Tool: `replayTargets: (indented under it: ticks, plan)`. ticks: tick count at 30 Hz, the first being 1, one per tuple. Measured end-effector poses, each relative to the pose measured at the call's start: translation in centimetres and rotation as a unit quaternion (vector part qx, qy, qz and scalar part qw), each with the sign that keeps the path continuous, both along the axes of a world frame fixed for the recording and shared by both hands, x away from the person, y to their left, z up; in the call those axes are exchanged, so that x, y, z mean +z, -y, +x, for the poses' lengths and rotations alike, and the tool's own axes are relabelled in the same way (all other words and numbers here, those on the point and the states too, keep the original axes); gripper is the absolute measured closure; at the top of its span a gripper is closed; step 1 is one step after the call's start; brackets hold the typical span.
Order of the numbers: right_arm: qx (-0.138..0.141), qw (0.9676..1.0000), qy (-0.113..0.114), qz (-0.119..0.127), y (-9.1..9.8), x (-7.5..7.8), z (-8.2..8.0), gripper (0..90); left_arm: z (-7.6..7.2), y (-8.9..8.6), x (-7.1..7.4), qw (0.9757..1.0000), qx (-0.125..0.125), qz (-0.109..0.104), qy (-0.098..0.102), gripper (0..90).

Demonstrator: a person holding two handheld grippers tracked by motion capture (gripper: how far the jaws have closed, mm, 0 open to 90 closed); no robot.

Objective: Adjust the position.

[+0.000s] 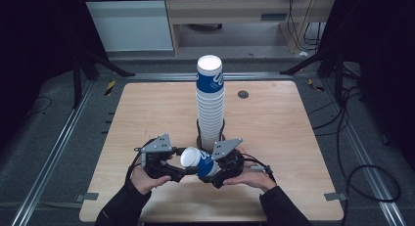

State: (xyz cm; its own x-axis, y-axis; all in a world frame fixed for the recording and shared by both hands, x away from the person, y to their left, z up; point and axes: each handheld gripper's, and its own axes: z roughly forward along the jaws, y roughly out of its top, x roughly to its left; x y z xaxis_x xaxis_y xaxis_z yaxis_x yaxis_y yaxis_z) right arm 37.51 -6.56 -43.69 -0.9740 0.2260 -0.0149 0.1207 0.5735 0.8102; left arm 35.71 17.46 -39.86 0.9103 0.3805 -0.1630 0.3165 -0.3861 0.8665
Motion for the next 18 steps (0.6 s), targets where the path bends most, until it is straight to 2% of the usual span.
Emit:
replayTargets:
  ticks: [4,8,11,14,18]
  plan:
    - [0.001,1.0,0.0,-0.002,0.1,0.1,0.0,16.0,0.1,0.0,-0.1,1.0,0.001,0.002,-0.001,26.4]
    - [0.004,1.0,0.0,-0.006,0.3,0.2,0.0,16.5,0.1,0.2,-0.1,0.9999,-0.002,0.01,-0.003,20.9]
    - [0.006,0.9999,0.002,-0.015,0.3,0.2,-0.1,16.6,0.0,0.4,-0.2,0.9996,-0.008,0.025,-0.007,17.5]
    - [0.011,0.9992,0.009,-0.037,0.2,0.3,-0.3,16.4,0.0,0.7,-0.3,0.9988,-0.013,0.046,-0.01,15.6]
    - [0.022,0.9985,0.012,-0.05,-0.2,0.1,-0.5,16.2,0.1,1.1,-0.8,0.9971,-0.026,0.067,-0.025,15.8]
